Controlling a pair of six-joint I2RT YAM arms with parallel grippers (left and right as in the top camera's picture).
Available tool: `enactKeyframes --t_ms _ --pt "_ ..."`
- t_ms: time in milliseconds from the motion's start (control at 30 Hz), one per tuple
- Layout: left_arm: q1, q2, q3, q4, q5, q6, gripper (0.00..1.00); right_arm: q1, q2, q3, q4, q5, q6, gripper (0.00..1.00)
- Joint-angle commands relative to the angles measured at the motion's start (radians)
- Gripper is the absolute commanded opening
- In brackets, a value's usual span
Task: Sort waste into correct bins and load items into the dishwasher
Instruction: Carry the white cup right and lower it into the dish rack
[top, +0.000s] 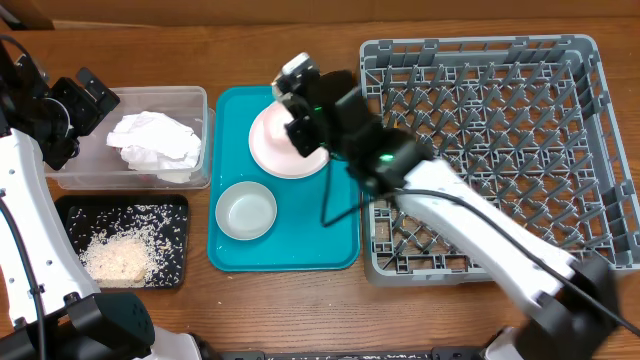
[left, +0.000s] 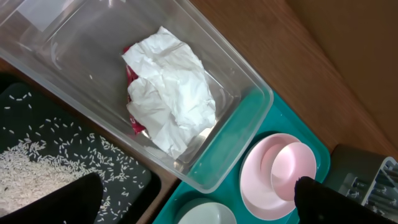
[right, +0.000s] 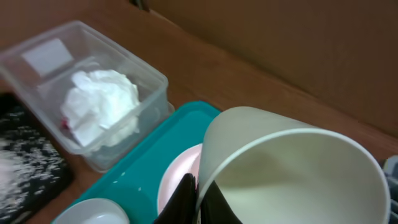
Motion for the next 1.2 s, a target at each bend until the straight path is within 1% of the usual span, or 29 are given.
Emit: enactKeyframes --t_ms 0,100,167,233,367,500,600,767,933,1167 --pt "0.003 -0.005 0.023 0.001 0.008 -0.011 1.00 -0.091 -0.102 0.011 -0.048 -0.222 0.032 0.04" --pt "0.003 -0.005 0.023 0.001 0.008 -0.011 1.00 -0.208 -0.136 0.011 -0.080 -0.483 0.089 0.04" --pt "0.003 -0.005 0.023 0.001 0.008 -0.011 1.00 -0.311 -0.136 0.011 -0.079 -0.716 0.120 0.04" --pt "0.003 -0.005 0.023 0.001 0.008 -0.011 1.00 -0.412 -0.123 0.011 -0.079 -0.903 0.149 0.04" --pt "0.003 -0.005 0.023 0.001 0.008 -0.011 1.00 -0.569 -0.078 0.011 -0.072 -1.124 0.162 0.04" --pt "0.003 -0.005 0.023 0.001 0.008 -0.011 1.00 -0.666 -0.001 0.011 -0.047 -1.281 0.163 0.04" --pt "0.003 -0.005 0.023 0.001 0.008 -0.011 1.00 -0.695 0.068 0.011 -0.012 -1.339 0.177 0.05" --pt "0.003 -0.005 0.023 0.001 0.008 -0.011 1.00 -0.697 0.187 0.011 0.075 -1.339 0.243 0.04" --pt "0.003 -0.005 0.023 0.001 0.008 -0.011 1.00 -0.726 0.301 0.011 0.213 -1.335 0.327 0.04" --pt "0.003 -0.005 0.023 0.001 0.008 -0.011 1.00 -0.783 0.387 0.011 0.238 -1.316 0.330 0.04"
